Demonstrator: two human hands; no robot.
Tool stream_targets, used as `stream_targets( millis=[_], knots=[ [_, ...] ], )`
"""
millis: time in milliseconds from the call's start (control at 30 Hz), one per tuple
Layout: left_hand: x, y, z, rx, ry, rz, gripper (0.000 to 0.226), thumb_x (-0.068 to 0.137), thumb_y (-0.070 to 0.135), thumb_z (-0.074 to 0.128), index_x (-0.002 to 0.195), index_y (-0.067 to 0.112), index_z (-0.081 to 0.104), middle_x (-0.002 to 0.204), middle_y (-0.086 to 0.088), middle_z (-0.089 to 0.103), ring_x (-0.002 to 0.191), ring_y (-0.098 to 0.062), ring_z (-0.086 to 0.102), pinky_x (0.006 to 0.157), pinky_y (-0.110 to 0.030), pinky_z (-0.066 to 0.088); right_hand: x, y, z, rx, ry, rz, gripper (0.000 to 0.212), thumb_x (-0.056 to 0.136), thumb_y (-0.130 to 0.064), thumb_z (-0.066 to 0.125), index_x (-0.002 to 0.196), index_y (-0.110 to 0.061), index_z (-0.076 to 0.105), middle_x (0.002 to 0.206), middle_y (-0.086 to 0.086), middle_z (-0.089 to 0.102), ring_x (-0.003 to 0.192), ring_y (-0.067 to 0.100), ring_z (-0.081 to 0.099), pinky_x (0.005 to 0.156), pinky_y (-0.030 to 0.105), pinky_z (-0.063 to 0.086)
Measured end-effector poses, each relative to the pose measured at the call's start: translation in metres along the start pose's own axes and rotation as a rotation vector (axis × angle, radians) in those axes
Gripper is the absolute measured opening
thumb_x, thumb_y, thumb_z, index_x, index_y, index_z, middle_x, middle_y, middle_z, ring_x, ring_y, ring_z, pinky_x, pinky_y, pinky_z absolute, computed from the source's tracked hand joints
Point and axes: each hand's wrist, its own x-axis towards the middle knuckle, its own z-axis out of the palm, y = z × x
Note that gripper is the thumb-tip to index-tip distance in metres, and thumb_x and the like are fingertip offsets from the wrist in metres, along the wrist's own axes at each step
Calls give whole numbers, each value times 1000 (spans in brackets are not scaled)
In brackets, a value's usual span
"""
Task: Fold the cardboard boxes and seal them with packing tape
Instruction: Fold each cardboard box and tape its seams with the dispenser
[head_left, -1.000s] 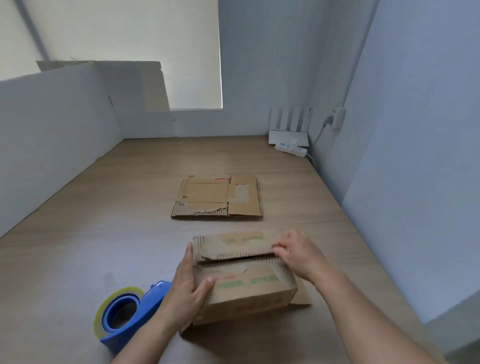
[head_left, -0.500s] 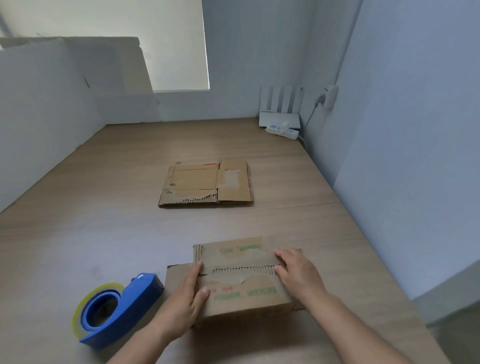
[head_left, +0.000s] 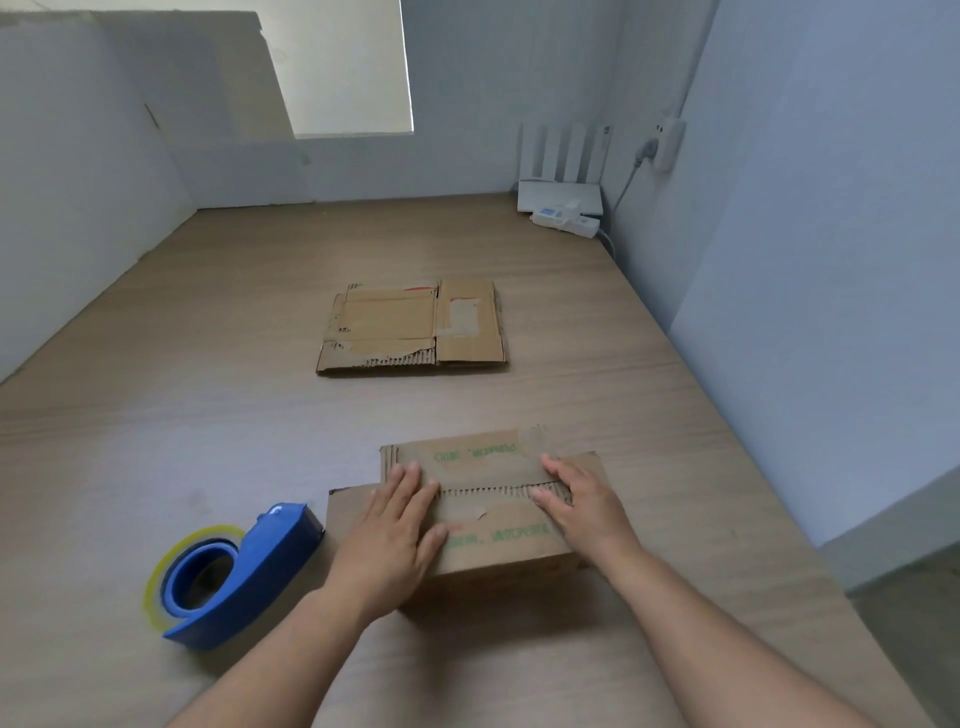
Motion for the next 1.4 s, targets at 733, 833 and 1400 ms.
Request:
stream_targets(
  millis=[733, 833, 1400],
  knots=[
    [-62, -113, -15, -59, 18, -687, 63, 82, 63, 57, 108, 6, 45, 93, -5, 59, 82, -27, 59, 64, -32, 44, 3, -7, 14, 13, -36, 88, 61, 85, -38, 68, 140, -33, 43, 155, 7, 24, 141, 21, 25, 105, 19, 14],
    [-51, -120, -15, -102, -24, -715, 51, 79, 58, 62, 96, 11, 52, 77, 1, 58, 71, -20, 59, 58, -28, 41, 2, -8, 12, -2, -39, 89, 61, 85, -39, 67, 141, -34, 42, 156, 6, 23, 141, 21, 25, 104, 19, 15],
    [-7, 3, -88, -269, 4, -34, 40, 74, 59, 69, 99, 35, 49, 87, 18, 57, 81, -3, 54, 67, -26, 48, 2, -5, 9, -36, -92, 63, 60, 87, -48, 62, 142, -38, 40, 155, 9, 22, 142, 22, 25, 114, 28, 20]
  ],
)
